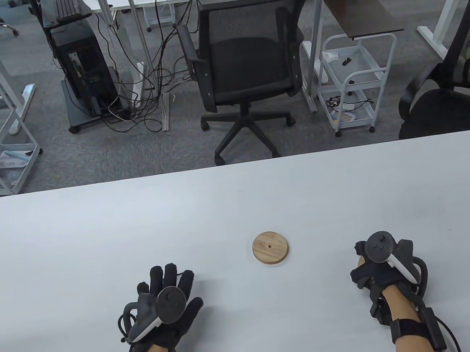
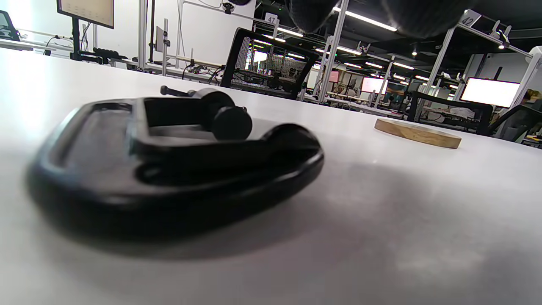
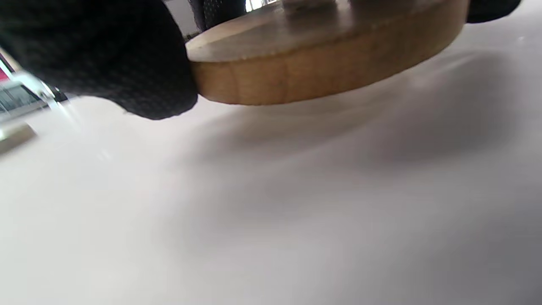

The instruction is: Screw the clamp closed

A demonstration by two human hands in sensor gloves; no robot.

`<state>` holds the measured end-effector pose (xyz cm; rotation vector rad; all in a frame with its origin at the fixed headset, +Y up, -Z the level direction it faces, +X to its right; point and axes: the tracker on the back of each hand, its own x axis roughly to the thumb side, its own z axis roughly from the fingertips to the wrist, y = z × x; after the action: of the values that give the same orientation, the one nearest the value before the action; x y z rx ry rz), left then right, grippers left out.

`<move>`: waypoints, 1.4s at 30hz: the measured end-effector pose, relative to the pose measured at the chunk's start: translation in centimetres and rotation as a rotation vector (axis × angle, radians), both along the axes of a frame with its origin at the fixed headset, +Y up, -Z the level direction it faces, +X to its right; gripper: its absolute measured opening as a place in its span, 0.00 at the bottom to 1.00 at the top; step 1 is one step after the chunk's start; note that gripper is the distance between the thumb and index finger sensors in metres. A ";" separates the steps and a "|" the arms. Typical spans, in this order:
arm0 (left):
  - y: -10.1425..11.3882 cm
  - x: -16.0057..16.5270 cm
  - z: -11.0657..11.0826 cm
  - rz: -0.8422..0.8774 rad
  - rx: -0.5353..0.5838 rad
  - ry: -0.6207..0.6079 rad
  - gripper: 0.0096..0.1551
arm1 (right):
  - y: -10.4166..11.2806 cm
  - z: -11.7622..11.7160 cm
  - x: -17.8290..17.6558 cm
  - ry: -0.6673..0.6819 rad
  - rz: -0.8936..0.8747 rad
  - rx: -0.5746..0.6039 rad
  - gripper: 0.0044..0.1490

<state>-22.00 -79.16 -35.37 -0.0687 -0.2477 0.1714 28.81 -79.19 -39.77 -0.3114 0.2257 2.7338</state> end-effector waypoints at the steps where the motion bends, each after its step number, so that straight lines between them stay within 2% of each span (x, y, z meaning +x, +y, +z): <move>1: -0.1 0.0 0.0 0.000 -0.003 0.001 0.47 | 0.4 0.1 -0.2 0.001 -0.047 0.031 0.52; 6: -0.1 -0.1 0.1 0.002 -0.005 0.000 0.47 | 2.1 0.9 -1.3 0.043 -0.227 0.142 0.52; 12: 0.0 0.2 0.4 0.011 0.005 -0.017 0.47 | 3.3 2.4 -2.4 0.083 -0.615 0.269 0.52; 16: 0.4 0.5 0.7 0.033 0.018 -0.029 0.48 | 3.5 3.2 -2.7 0.110 -0.874 0.291 0.53; 22: 2.5 2.8 0.9 0.117 0.103 -0.086 0.49 | 3.0 4.7 -3.9 0.175 -1.230 0.364 0.53; 26: 4.1 5.1 0.3 0.097 0.111 -0.140 0.50 | 3.7 5.5 -5.0 0.261 -1.204 0.367 0.53; 30: 5.2 7.0 -0.7 0.066 0.102 -0.161 0.50 | 2.9 5.8 -5.6 0.266 -1.244 0.341 0.53; 34: 5.4 9.1 -2.0 0.085 0.064 -0.180 0.51 | 2.6 6.0 -6.0 0.264 -1.270 0.326 0.53; 42: 5.3 15.1 -6.7 0.035 -0.056 -0.203 0.53 | 3.0 6.1 -5.2 0.247 -1.324 0.357 0.53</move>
<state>-6.86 -73.85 -42.07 -0.1378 -0.4467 0.2069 23.58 -76.19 -33.68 0.2318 -0.0205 1.4353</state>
